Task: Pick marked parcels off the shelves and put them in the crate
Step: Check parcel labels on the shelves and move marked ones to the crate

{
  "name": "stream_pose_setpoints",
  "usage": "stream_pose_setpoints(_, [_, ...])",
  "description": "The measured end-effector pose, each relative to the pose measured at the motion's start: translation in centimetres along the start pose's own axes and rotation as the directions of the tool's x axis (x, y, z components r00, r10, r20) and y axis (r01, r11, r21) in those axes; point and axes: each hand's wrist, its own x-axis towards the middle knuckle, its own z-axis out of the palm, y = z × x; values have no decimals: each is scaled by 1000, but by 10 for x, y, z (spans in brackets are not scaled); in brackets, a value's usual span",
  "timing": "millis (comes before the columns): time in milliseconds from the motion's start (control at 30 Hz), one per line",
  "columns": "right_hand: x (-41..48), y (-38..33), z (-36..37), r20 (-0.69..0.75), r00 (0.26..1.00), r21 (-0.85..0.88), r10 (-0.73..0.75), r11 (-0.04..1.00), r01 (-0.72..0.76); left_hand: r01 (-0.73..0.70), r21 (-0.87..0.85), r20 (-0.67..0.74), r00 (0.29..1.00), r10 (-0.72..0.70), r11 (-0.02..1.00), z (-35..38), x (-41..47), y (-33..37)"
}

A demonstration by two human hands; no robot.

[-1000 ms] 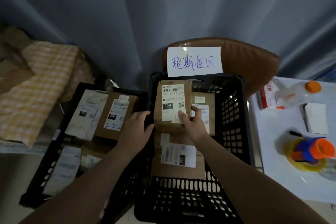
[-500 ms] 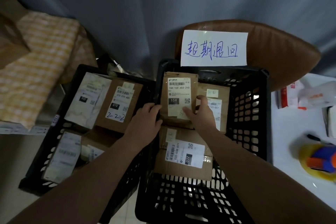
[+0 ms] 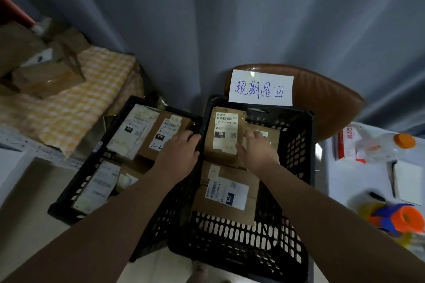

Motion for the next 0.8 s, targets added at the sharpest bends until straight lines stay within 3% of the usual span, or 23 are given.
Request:
stream_pose_setpoints(167, [-64,-20,-34,-115,956,-106,-270,960,258,57,119,-128,991,-41,991,-36,-73,17])
stream_pose_setpoints(433, [-153,-110,-75,-223,768,-126,-601,799,588,179,258,-318,944,-92,949,-123,-201,8])
stream_pose_setpoints(800, [-243,-343,-76,-305,468,-74,-830,510,857,503,185,-588,745,-315,844,-241,-380,-116])
